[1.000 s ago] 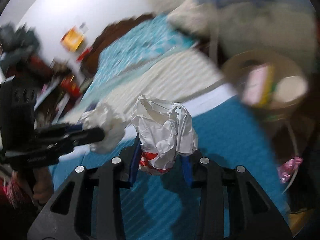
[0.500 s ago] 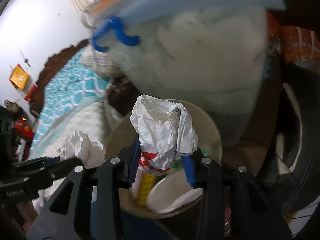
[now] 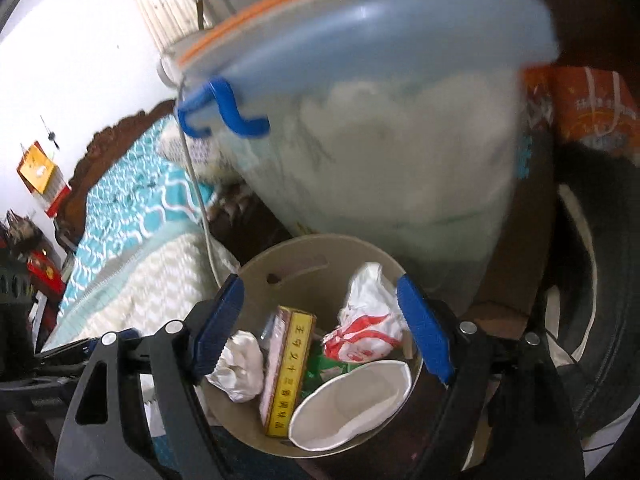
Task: Collect trash
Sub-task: 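Carry tissue and red-white wrapper to the wastebasket and open both grippers, then grasp the blue milk carton with the left gripper while the right grasps the white tissue pack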
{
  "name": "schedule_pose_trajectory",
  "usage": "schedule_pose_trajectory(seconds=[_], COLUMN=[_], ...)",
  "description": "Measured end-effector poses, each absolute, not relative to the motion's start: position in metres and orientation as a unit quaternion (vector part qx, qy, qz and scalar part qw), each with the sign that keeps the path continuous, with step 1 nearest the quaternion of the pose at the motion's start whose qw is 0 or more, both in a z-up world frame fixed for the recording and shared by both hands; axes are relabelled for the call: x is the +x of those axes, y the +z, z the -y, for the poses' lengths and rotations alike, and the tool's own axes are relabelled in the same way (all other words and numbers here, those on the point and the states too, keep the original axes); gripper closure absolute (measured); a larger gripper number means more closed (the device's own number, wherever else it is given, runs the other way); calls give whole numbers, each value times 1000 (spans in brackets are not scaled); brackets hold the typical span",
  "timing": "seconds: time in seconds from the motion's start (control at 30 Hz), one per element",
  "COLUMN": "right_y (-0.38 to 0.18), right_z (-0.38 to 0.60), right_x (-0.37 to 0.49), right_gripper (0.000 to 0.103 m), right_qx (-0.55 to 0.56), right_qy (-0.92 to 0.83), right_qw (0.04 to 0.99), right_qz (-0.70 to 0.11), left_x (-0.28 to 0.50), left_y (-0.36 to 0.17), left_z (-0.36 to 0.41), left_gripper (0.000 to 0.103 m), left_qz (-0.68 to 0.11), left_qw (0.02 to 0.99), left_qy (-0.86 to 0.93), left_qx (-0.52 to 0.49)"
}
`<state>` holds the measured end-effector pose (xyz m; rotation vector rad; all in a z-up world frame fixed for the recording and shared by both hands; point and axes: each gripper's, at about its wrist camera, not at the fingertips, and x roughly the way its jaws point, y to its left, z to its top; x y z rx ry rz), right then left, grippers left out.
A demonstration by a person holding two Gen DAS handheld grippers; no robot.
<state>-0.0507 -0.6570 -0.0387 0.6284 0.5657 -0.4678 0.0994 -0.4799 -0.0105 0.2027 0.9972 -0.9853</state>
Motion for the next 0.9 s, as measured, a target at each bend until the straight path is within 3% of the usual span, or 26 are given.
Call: schedule_pose_trajectory(seconds=[0.1, 0.33, 0.67, 0.9], right_y=[-34, -21, -49, -60], right_z=[654, 594, 458, 364], right_x=[-55, -48, 34, 84], right_gripper=[33, 33, 33, 33], right_qx=[318, 327, 329, 304], right_qy=[-224, -162, -24, 53], right_qw=[881, 893, 880, 869], right_qz=[-271, -264, -343, -386], left_x=[101, 92, 85, 118], left_y=[-1, 9, -5, -6], left_z=[445, 341, 171, 76], left_gripper=[31, 31, 31, 31], left_qz=[-435, -388, -406, -421], left_qw=[784, 839, 868, 890], left_qy=[-435, -366, -273, -175], left_qx=[90, 106, 86, 10])
